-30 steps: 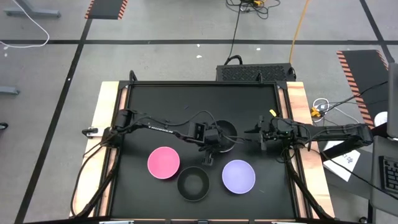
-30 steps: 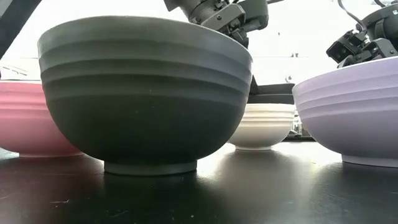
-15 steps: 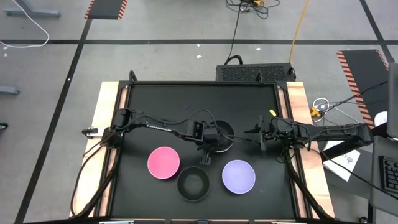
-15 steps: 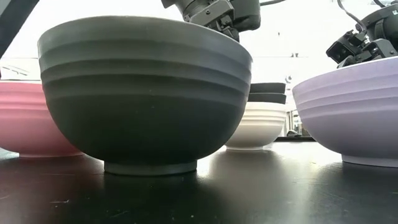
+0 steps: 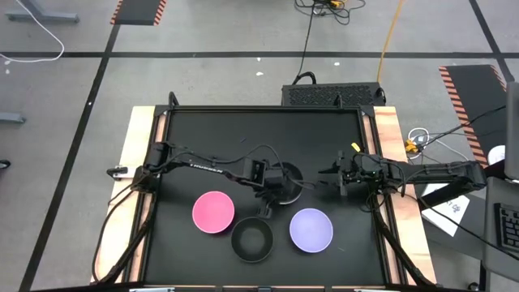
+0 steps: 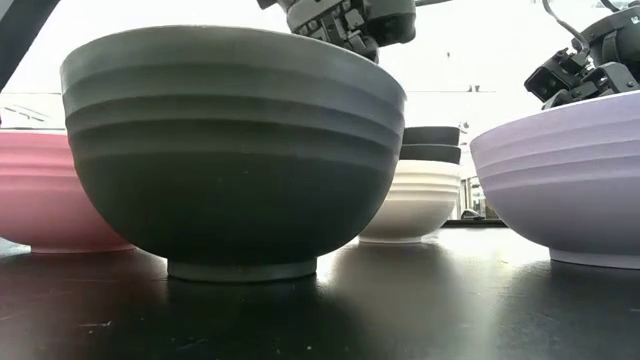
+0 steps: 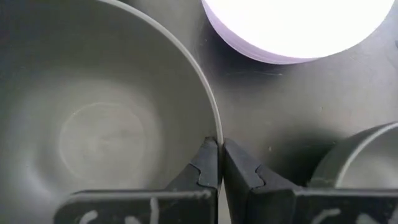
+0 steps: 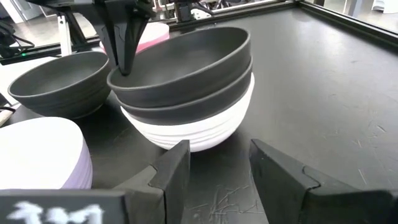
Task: Nest bowls inside each other
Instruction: Stack the top black bowl on top of the black bowl, then stack the purple bowl on top of the black bowl
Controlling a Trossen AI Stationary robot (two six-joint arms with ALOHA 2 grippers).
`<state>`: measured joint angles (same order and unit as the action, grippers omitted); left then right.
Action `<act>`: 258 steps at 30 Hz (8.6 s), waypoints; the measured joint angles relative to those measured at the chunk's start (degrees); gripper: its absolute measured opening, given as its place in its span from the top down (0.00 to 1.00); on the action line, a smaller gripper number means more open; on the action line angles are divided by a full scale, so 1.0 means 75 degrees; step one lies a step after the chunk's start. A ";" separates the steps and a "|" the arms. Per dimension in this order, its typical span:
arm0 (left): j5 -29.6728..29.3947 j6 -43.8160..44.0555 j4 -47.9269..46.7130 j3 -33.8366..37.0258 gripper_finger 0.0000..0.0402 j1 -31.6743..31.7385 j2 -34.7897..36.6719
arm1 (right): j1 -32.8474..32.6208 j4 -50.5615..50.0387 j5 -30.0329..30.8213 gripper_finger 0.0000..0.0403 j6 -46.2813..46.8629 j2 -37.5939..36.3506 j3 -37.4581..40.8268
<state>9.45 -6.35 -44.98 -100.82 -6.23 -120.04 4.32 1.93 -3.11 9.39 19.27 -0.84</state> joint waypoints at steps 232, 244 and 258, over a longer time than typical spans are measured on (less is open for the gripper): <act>-0.2751 0.0644 0.4534 1.2814 0.68 -0.0159 1.5899 | -0.5080 -0.0450 0.1183 0.70 0.2326 0.2408 -0.3197; -0.2678 0.0633 0.4539 1.2814 0.68 -0.0159 1.5899 | -0.4502 -0.2102 0.2169 0.70 0.5340 0.2987 -0.3837; -0.2598 0.0548 0.4498 1.2814 0.68 -0.0160 1.5896 | -0.4107 -0.4526 0.1075 0.70 0.5620 0.4804 -0.5634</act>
<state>-10.03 -2.24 -11.25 -4.71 -7.43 -0.82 -26.49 -32.01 4.94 51.54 55.30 -43.10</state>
